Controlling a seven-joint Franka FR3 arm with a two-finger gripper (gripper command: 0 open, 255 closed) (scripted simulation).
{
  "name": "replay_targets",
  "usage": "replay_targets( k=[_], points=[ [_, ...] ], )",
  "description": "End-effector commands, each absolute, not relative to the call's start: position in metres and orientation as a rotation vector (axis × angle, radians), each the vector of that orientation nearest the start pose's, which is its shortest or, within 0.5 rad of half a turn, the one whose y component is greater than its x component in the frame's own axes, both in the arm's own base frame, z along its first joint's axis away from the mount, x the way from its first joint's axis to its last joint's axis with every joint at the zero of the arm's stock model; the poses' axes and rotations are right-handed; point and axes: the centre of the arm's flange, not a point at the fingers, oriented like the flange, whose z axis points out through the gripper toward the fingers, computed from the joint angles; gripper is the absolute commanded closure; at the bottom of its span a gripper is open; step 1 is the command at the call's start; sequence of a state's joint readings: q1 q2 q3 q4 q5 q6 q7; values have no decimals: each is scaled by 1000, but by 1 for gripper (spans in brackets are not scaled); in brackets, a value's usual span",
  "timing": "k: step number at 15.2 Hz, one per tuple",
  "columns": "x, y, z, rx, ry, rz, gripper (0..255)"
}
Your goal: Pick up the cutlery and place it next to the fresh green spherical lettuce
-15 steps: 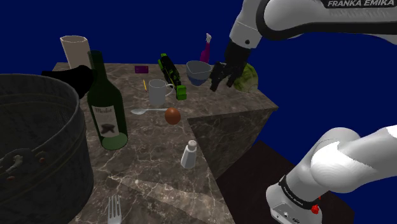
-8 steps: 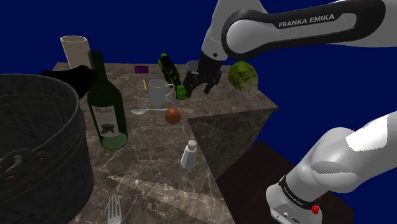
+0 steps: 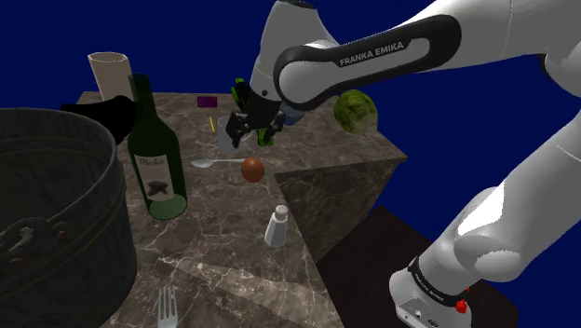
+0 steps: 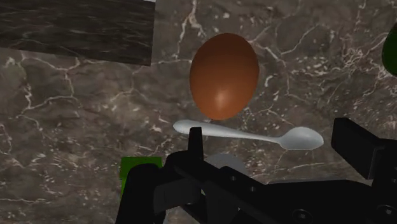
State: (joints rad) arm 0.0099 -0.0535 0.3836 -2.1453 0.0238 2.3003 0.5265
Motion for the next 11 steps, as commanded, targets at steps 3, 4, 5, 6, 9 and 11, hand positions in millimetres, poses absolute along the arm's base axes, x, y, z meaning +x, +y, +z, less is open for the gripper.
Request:
replay_targets(
  k=[3,4,5,6,9,11],
  points=[
    [540,237,416,-3019,272,-313,0],
    [549,244,411,-3016,284,-322,0],
    [558,251,405,-3013,297,-330,0],
    [568,257,399,-3011,309,-338,0],
    [596,276,382,-3002,346,-362,0],
    [615,289,371,-2995,370,-378,0]
  ],
)
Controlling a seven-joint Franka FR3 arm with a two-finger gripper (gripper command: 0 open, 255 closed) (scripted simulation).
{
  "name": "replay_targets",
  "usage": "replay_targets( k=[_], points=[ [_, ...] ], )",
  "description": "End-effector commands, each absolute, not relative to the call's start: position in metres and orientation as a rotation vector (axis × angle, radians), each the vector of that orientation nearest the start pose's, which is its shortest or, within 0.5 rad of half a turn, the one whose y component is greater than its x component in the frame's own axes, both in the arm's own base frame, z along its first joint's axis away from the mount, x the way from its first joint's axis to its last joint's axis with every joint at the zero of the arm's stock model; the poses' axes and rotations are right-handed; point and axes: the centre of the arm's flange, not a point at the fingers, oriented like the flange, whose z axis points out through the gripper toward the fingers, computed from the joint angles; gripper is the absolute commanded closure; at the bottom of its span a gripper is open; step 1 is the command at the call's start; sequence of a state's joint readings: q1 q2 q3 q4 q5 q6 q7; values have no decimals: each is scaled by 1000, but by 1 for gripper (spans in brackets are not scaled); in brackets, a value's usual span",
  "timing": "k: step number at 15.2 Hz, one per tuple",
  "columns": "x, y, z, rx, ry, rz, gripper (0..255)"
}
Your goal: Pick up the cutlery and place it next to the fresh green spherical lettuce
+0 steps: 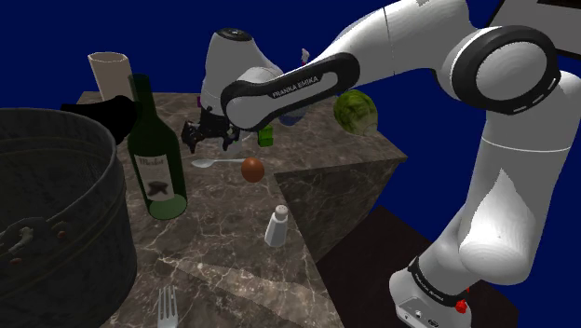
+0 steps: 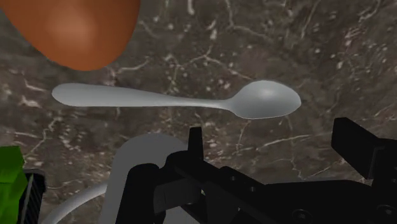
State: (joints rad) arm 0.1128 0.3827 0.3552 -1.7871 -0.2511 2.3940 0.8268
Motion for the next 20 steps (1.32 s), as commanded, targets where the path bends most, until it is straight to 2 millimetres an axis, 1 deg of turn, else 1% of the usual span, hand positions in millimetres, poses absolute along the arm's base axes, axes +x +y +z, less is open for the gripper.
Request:
replay_targets(
  k=[1,7,8,16,17,20],
  points=[
    [618,290,370,-2994,373,-380,0],
    [626,293,339,-2994,373,-380,0],
    [628,293,331,-2994,373,-380,0],
    [628,293,331,-2994,373,-380,0],
    [628,293,331,-2994,373,-380,255],
    [628,293,331,-2994,373,-380,255]
  ],
)
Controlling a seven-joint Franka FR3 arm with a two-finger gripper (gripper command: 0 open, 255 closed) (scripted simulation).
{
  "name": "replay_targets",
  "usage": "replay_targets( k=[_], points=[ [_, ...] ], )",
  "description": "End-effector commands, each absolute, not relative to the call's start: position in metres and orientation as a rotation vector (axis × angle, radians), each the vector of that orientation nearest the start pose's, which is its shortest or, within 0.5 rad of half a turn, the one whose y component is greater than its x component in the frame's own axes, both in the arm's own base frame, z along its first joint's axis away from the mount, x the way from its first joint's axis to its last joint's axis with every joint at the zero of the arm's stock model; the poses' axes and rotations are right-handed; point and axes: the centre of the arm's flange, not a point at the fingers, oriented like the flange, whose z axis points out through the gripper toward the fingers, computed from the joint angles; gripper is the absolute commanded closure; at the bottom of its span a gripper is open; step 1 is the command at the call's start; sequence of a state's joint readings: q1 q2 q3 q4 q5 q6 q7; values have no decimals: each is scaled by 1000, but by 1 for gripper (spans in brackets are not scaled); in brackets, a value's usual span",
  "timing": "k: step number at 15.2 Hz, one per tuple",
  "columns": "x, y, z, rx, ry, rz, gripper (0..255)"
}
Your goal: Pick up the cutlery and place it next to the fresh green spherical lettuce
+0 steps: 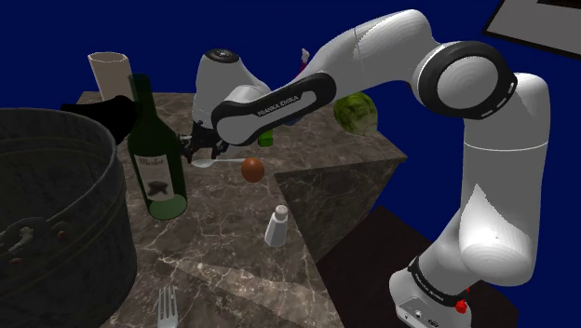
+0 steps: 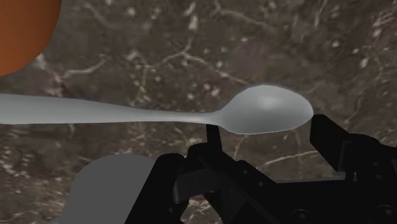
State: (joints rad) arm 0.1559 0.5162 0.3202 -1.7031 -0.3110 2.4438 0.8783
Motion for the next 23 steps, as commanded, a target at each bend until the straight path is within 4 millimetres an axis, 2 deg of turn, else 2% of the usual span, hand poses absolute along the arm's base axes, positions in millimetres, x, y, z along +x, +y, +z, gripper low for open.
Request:
replay_targets(
  k=[1,6,23],
  points=[
    [628,293,331,-2994,373,-380,255],
    [628,293,331,-2994,373,-380,255],
    [628,293,421,-2994,373,-380,255]
  ],
)
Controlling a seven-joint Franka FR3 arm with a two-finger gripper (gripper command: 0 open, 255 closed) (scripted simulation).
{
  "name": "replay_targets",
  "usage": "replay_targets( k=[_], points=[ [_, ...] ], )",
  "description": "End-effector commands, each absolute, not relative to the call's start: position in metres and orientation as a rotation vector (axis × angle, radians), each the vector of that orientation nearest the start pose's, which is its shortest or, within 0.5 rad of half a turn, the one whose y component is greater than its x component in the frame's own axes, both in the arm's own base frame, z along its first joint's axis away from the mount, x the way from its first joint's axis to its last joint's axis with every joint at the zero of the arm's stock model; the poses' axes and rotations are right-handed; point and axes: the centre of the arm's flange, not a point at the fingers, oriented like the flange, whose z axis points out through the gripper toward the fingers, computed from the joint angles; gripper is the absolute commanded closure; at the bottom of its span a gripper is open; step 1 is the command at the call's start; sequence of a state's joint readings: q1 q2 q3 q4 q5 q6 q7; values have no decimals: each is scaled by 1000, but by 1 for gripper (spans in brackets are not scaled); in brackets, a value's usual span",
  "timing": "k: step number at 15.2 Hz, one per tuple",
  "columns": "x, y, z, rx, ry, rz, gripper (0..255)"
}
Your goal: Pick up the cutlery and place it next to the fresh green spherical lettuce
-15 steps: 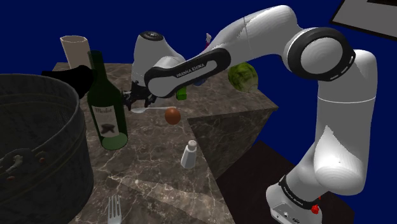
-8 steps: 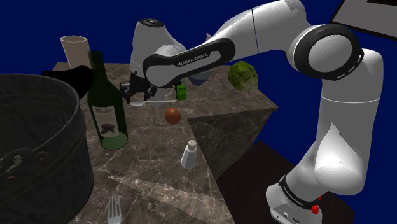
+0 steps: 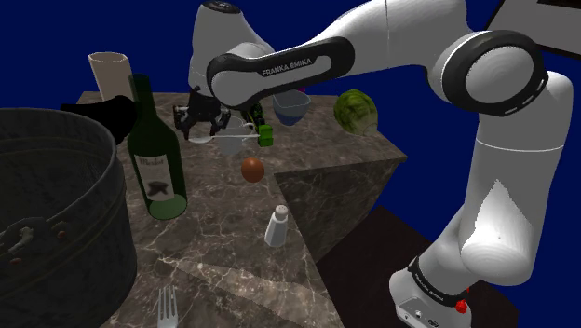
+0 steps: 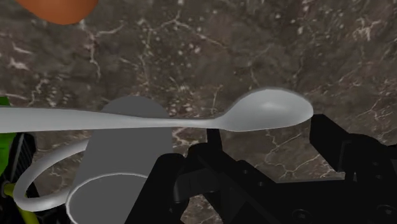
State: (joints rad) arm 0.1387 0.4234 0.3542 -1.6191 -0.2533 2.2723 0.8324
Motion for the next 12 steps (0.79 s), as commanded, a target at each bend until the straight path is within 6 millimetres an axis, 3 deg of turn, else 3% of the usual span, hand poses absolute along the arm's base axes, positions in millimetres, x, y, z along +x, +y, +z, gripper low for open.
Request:
replay_targets(
  k=[1,12],
  points=[
    [628,293,426,-2994,373,-380,255],
    [628,293,485,-2994,373,-380,255]
  ],
)
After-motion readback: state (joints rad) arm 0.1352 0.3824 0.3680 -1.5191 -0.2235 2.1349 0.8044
